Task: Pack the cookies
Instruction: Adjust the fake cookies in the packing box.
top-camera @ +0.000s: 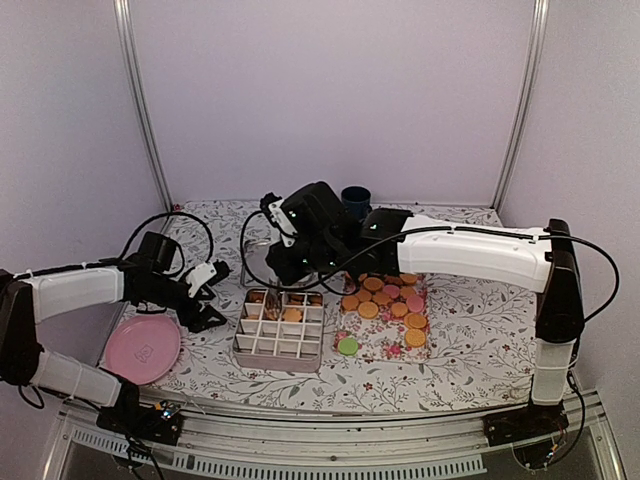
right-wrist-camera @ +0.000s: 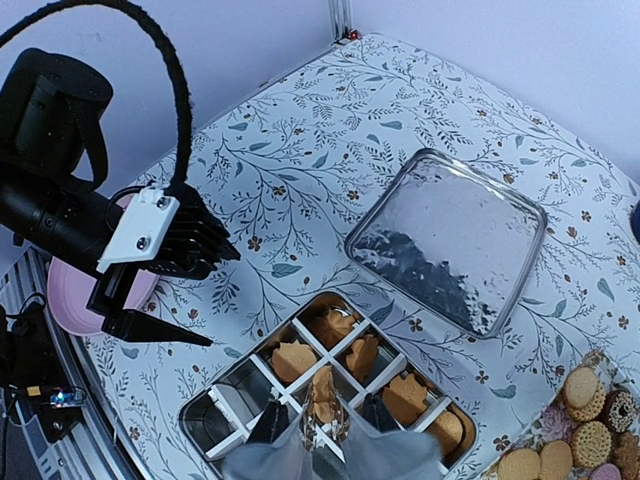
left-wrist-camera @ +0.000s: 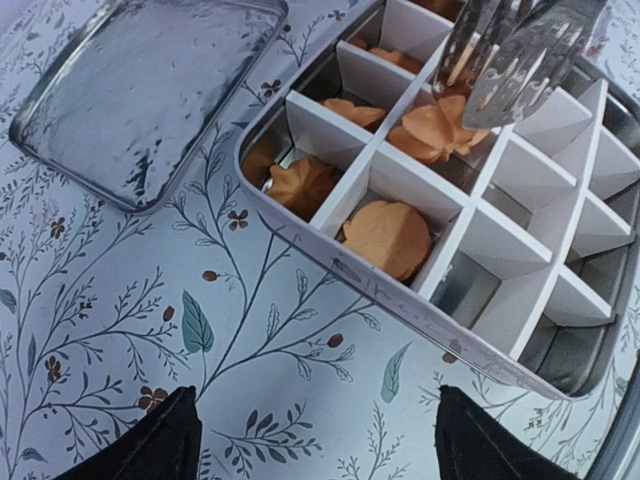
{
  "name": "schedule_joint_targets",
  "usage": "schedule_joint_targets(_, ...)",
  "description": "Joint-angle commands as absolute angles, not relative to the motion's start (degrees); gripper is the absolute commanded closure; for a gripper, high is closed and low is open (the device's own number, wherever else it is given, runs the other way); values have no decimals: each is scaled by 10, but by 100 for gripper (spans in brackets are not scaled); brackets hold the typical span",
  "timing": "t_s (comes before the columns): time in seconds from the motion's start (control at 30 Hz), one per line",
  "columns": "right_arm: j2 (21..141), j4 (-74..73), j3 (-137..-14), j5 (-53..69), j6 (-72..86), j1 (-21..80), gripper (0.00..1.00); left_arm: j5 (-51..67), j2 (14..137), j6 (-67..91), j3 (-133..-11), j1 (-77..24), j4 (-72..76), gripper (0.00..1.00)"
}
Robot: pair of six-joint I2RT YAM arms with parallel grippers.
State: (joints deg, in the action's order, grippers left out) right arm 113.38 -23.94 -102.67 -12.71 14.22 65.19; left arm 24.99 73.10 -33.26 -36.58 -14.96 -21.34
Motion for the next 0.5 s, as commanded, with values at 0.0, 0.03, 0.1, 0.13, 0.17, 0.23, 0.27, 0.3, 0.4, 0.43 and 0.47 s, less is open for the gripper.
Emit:
schedule_joint_targets(0.0,1135,-222,-1042,-120,141,649,75,256,744,-334,-354,-170,-190,19)
schedule_joint_targets(0.03,1135,-220,-1042,-115,139,651,74,256,746,-333,-354,-172,-188,19)
schedule_joint_targets(0.1,1136,-219,-1044,-103,134,656,73,257,753,-330,-352,-180,-183,19)
schedule_joint_targets(0.13,1137,-221,-1045,-98,132,657,73,259,755,-329,-351,-184,-181,19)
schedule_joint_targets(0.17,1138,-225,-1048,-97,129,658,72,260,759,-326,-349,-188,-178,19)
schedule_joint_targets(0.23,1136,-232,-1053,-102,129,657,71,260,763,-327,-347,-197,-174,19)
schedule_joint_targets(0.27,1131,-234,-1056,-104,128,655,70,259,765,-327,-345,-200,-173,19)
schedule_joint_targets(0.3,1128,-234,-1057,-104,127,652,70,258,766,-328,-344,-203,-172,19)
schedule_joint_targets(0.4,1114,-232,-1065,-103,126,644,68,257,764,-327,-344,-203,-172,19)
schedule_joint_targets(0.43,1114,-231,-1068,-102,124,643,68,257,762,-327,-344,-203,-174,19)
schedule_joint_targets(0.47,1115,-231,-1070,-101,123,641,69,257,760,-328,-344,-203,-176,19)
